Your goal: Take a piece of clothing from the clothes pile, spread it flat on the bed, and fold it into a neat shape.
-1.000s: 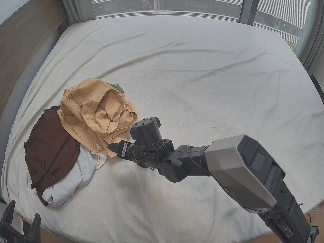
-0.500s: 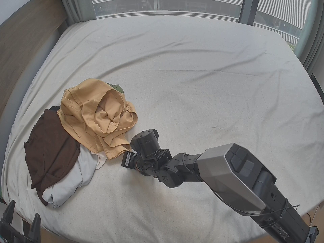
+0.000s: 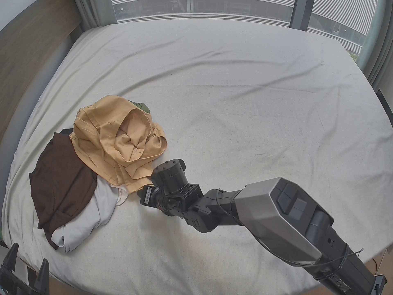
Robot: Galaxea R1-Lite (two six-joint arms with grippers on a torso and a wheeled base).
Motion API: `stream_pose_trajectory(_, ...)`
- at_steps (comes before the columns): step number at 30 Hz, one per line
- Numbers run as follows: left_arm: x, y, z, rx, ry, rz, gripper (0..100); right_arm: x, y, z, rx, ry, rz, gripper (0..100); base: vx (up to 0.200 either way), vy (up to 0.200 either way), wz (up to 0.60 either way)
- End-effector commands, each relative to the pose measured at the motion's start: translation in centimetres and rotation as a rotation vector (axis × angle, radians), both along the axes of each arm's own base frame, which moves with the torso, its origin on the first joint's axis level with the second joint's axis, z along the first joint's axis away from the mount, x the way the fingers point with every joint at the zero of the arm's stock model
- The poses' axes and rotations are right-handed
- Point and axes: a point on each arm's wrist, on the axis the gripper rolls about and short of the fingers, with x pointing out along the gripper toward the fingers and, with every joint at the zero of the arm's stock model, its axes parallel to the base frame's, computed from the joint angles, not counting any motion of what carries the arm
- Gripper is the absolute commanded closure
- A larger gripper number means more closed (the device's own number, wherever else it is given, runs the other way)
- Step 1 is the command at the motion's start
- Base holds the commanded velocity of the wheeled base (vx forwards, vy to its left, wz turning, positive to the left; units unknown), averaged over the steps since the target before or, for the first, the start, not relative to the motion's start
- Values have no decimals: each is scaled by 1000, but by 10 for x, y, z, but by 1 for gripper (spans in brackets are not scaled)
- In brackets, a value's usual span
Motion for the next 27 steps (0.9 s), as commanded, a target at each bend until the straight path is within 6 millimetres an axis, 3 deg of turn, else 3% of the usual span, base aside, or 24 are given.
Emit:
stream_pose_trajectory(1,0,0,-5,0,1,0,0,-3,1,14,14,-15,0,0,0,0,0)
stream_pose_trajectory(4,0,0,-5,0,1,0,0,-3,1,21,23,-25,1,0,0,0,0)
stream_pose_trajectory(21,0,0,-5,0,1,0,0,5,-6,21,33,-19,-31,0,0,0,0)
stream_pose_trajectory(27,0,0,-5,0,1,0,0,3,-7,39,69,-19,-45,0,0,0,0)
